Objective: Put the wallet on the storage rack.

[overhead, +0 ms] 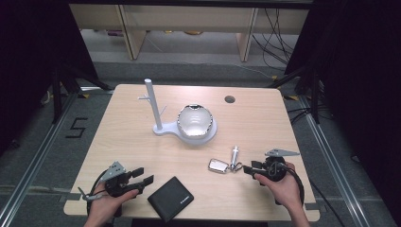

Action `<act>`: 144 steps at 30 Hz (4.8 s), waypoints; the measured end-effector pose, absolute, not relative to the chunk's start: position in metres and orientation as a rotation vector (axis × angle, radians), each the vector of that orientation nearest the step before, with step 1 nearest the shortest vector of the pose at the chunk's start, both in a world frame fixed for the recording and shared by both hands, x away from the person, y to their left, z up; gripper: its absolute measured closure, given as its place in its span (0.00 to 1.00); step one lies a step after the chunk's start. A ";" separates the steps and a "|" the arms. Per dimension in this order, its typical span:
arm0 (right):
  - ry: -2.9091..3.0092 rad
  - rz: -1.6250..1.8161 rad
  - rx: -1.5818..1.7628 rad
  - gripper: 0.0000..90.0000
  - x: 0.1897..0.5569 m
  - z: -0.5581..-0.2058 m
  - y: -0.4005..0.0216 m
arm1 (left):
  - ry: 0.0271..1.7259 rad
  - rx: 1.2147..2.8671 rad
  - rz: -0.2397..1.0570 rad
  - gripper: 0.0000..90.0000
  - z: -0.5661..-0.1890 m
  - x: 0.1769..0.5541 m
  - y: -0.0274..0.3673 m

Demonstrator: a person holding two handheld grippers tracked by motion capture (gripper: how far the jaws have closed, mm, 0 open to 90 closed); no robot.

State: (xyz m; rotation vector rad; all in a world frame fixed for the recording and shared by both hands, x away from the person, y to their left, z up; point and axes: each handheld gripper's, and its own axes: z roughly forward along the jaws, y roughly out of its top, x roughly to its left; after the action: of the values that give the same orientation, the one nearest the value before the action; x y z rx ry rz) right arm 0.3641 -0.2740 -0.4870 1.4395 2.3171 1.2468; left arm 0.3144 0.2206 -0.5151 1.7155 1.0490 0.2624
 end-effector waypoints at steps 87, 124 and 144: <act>2.523 1.222 1.227 0.71 0.353 -0.462 -0.233 | 0.950 1.931 0.162 0.98 -0.453 0.303 0.179; 3.154 0.942 -0.034 0.74 0.400 -0.428 -0.083 | 0.550 2.181 0.201 0.98 -0.410 0.315 0.123; 2.698 1.461 0.323 0.88 0.405 -0.424 -0.158 | 0.671 1.876 0.371 0.48 -0.417 0.338 0.164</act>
State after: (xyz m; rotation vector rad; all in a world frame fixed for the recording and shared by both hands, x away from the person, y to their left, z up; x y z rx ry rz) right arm 0.4045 -0.1583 -0.4241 0.3226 2.6982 1.4606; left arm 0.3382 0.1640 -0.4174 1.8756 0.6709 0.3714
